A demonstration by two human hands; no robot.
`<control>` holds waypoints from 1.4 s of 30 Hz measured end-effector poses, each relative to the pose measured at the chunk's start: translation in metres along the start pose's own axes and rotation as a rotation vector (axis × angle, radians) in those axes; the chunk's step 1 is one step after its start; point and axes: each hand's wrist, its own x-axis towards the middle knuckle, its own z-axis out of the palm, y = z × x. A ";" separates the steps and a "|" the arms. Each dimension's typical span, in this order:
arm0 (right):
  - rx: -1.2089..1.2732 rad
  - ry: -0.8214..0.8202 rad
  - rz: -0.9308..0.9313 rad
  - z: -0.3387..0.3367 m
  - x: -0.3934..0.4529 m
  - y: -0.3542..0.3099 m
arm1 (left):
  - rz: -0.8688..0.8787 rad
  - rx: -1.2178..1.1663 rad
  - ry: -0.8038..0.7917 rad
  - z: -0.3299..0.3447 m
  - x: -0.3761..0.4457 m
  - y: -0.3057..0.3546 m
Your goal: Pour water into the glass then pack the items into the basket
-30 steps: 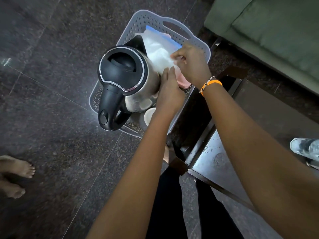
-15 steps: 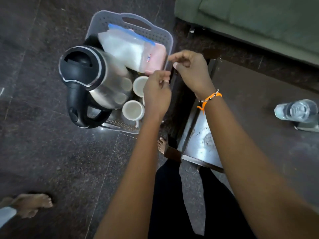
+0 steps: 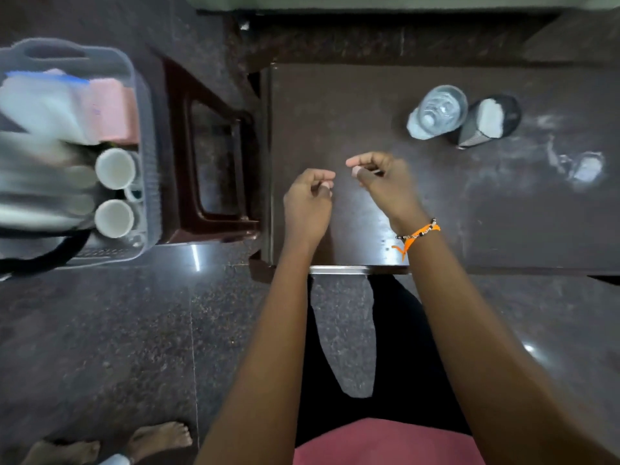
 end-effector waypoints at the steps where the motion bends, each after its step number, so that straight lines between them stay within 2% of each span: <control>1: 0.005 0.007 0.015 -0.015 0.000 0.008 | 0.004 0.015 -0.020 0.015 -0.002 0.002; 7: 0.049 0.069 0.095 -0.110 0.006 0.054 | 0.026 0.075 -0.098 0.108 -0.014 0.029; 10: 0.061 0.102 0.114 -0.148 0.016 0.072 | -0.018 0.085 -0.124 0.140 -0.012 0.040; 15: 0.272 0.247 0.239 -0.191 0.055 0.100 | -0.085 0.165 -0.152 0.180 0.000 0.054; 19: 0.404 0.289 0.350 -0.201 0.094 0.115 | -0.093 0.258 -0.150 0.196 0.019 0.065; 26: 0.308 0.237 0.339 -0.206 0.140 0.134 | -0.129 0.333 -0.191 0.213 0.051 0.073; 35: 0.386 0.162 0.342 -0.215 0.137 0.133 | -0.079 0.392 -0.206 0.224 0.059 0.067; 38: 0.332 0.146 0.335 -0.222 0.132 0.130 | -0.034 0.436 -0.198 0.224 0.058 0.062; 42: 0.205 0.207 0.271 -0.230 0.117 0.110 | 0.040 0.468 -0.211 0.214 0.053 0.066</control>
